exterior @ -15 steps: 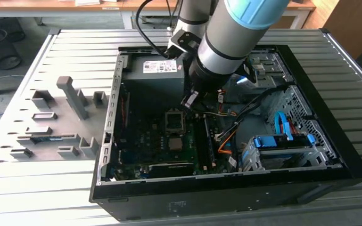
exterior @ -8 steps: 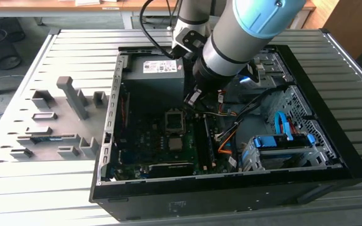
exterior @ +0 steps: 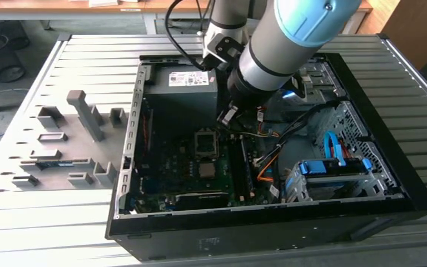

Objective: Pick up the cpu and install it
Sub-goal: 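Close the cpu cover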

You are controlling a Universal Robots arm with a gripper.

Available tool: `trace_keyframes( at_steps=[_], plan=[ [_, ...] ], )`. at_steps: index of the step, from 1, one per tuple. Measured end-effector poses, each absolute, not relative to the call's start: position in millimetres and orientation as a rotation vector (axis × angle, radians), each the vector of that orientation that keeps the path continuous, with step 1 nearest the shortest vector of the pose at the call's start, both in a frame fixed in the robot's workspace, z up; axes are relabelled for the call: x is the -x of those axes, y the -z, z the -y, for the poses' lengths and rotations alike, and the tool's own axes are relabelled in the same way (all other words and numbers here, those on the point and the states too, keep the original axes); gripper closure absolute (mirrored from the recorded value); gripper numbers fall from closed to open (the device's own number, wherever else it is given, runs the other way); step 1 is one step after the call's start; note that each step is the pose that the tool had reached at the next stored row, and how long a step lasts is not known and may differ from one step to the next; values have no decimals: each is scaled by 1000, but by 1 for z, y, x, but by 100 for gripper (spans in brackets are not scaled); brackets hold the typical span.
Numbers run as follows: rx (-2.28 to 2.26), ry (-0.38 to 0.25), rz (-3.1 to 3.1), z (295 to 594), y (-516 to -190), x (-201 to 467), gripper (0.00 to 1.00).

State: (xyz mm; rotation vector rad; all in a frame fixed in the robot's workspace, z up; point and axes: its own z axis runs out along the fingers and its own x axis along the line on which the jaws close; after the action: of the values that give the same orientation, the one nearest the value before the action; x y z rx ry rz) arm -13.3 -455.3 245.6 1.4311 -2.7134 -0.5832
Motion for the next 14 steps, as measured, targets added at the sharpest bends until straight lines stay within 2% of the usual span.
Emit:
trace_keyframes(
  at_steps=[14],
  plan=[
    [-1432, 593, 2714, 455, -221, 13, 90]
  ],
)
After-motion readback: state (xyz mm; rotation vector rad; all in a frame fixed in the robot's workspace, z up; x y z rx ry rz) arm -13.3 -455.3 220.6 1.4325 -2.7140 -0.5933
